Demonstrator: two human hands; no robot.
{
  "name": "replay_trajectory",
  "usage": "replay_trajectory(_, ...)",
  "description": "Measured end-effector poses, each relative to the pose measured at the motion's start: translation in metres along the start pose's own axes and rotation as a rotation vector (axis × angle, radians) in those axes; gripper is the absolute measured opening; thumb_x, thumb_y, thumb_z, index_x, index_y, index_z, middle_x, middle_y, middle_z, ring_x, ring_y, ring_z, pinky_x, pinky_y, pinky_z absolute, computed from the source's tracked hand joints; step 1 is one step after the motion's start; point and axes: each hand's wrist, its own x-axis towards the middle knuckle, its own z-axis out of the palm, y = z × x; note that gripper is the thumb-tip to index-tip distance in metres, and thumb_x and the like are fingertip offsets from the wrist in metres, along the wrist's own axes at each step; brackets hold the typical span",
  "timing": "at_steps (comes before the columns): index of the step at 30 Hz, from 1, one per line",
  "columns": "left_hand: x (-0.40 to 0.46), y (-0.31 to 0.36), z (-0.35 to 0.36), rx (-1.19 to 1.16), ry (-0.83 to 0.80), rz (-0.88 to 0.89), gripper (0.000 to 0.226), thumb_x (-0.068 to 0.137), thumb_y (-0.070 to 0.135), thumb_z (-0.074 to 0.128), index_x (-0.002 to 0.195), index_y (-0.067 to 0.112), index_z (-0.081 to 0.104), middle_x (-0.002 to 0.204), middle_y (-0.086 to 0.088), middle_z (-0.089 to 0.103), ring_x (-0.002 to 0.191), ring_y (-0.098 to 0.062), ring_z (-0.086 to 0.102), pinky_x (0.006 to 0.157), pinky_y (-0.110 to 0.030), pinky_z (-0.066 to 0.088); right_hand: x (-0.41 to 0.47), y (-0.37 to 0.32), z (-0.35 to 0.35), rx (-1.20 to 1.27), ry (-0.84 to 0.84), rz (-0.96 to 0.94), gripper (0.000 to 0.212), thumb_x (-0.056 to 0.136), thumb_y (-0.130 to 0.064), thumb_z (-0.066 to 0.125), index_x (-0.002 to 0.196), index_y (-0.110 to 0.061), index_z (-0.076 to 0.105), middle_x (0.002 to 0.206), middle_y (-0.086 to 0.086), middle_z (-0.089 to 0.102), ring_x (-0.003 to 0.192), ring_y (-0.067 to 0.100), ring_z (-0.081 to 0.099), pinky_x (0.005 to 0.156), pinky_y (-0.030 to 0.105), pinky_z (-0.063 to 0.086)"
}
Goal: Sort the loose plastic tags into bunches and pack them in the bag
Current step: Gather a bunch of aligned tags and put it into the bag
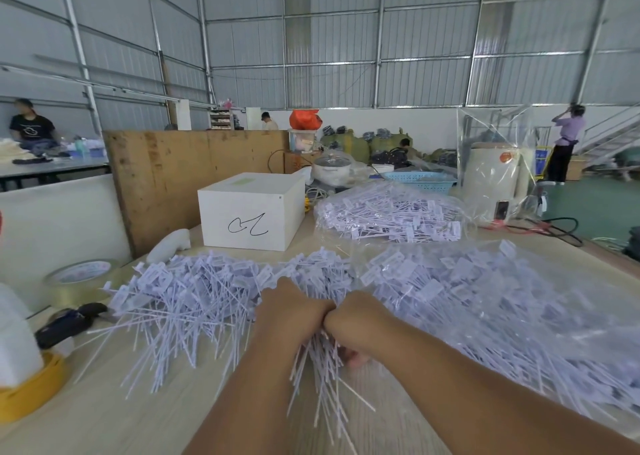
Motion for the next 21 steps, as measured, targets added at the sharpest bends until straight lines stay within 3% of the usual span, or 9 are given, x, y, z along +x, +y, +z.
replay_trajectory(2, -0.001, 0.0, -0.002, -0.033, -0.018, 0.006, 0.076, 0.052, 0.049, 0.069, 0.115, 0.01, 0.053, 0.109, -0.011, 0.062, 0.089, -0.02, 0.062, 0.053, -0.028, 0.035, -0.001, 0.0, -0.004, 0.014, -0.024, -0.01, 0.013, 0.081, -0.002, 0.055, 0.085, 0.005, 0.066, 0.081, 0.025, 0.071, 0.072, 0.034, 0.073, 0.069, 0.042, 0.062)
replay_trajectory(5, -0.004, 0.001, -0.006, -0.038, -0.018, 0.012, 0.058, 0.055, 0.047, 0.069, 0.099, 0.012, 0.055, 0.081, -0.004, 0.058, 0.065, -0.014, 0.055, 0.05, -0.027, 0.034, -0.004, -0.001, -0.017, -0.11, -0.101, -0.081, 0.014, 0.079, -0.012, 0.059, 0.076, 0.002, 0.058, 0.072, 0.022, 0.069, 0.062, 0.032, 0.072, 0.06, 0.042, 0.062)
replay_trajectory(7, -0.005, 0.002, -0.007, -0.014, -0.014, 0.016, 0.068, 0.053, 0.049, 0.064, 0.107, 0.008, 0.058, 0.096, -0.013, 0.064, 0.082, -0.021, 0.064, 0.057, -0.031, 0.047, -0.001, -0.004, -0.029, -0.164, -0.069, -0.109, 0.018, 0.079, -0.016, 0.064, 0.074, 0.0, 0.056, 0.065, 0.019, 0.068, 0.052, 0.028, 0.069, 0.052, 0.035, 0.06)
replay_trajectory(9, -0.005, 0.002, -0.006, 0.039, 0.01, 0.005, 0.076, 0.059, 0.055, 0.062, 0.12, 0.01, 0.055, 0.116, -0.015, 0.062, 0.103, -0.028, 0.063, 0.078, -0.039, 0.053, 0.006, -0.01, -0.039, -0.139, 0.058, -0.188, 0.019, 0.08, -0.014, 0.061, 0.067, -0.002, 0.053, 0.053, 0.011, 0.06, 0.039, 0.021, 0.059, 0.043, 0.021, 0.05)
replay_trajectory(12, -0.006, 0.0, -0.008, 0.228, 0.102, 0.018, 0.064, 0.075, 0.064, 0.053, 0.119, 0.016, 0.056, 0.121, -0.007, 0.056, 0.111, -0.029, 0.057, 0.09, -0.045, 0.051, 0.015, -0.013, -0.043, -0.148, 0.198, -0.326, 0.023, 0.081, -0.015, 0.056, 0.064, -0.013, 0.04, 0.061, 0.001, 0.044, 0.047, 0.014, 0.043, 0.043, 0.019, 0.032)
replay_trajectory(14, -0.006, 0.001, -0.01, 0.31, 0.132, 0.052, 0.047, 0.081, 0.056, 0.052, 0.107, 0.018, 0.059, 0.114, -0.005, 0.058, 0.107, -0.027, 0.058, 0.084, -0.04, 0.051, 0.022, -0.011, -0.037, -0.24, 0.159, -0.334, 0.022, 0.085, -0.017, 0.054, 0.067, -0.013, 0.041, 0.069, 0.002, 0.047, 0.06, 0.019, 0.047, 0.05, 0.023, 0.036)
replay_trajectory(16, -0.006, 0.002, -0.012, 0.292, 0.094, 0.076, 0.023, 0.082, 0.04, 0.056, 0.083, 0.017, 0.057, 0.091, -0.003, 0.063, 0.085, -0.023, 0.062, 0.06, -0.029, 0.045, 0.031, -0.006, -0.029, -0.32, 0.111, -0.309, 0.022, 0.089, -0.015, 0.05, 0.068, -0.013, 0.043, 0.072, 0.004, 0.047, 0.071, 0.024, 0.051, 0.055, 0.026, 0.038)
replay_trajectory(18, -0.007, 0.002, -0.012, 0.264, 0.047, 0.074, 0.014, 0.079, 0.025, 0.056, 0.069, 0.018, 0.05, 0.071, -0.001, 0.056, 0.065, -0.019, 0.056, 0.049, -0.025, 0.033, 0.035, -0.004, -0.023, -0.369, 0.126, -0.297, 0.007, 0.091, -0.011, 0.048, 0.084, -0.011, 0.048, 0.079, 0.001, 0.047, 0.077, 0.024, 0.051, 0.056, 0.028, 0.039)
replay_trajectory(21, -0.005, 0.002, -0.01, 0.222, 0.02, 0.078, 0.011, 0.076, 0.018, 0.054, 0.082, 0.011, 0.06, 0.079, -0.008, 0.061, 0.072, -0.016, 0.061, 0.046, -0.024, 0.029, 0.036, -0.004, -0.018, -0.373, 0.211, -0.264, 0.027, 0.088, -0.008, 0.051, 0.114, -0.012, 0.047, 0.094, 0.003, 0.052, 0.081, 0.021, 0.051, 0.061, 0.03, 0.042)
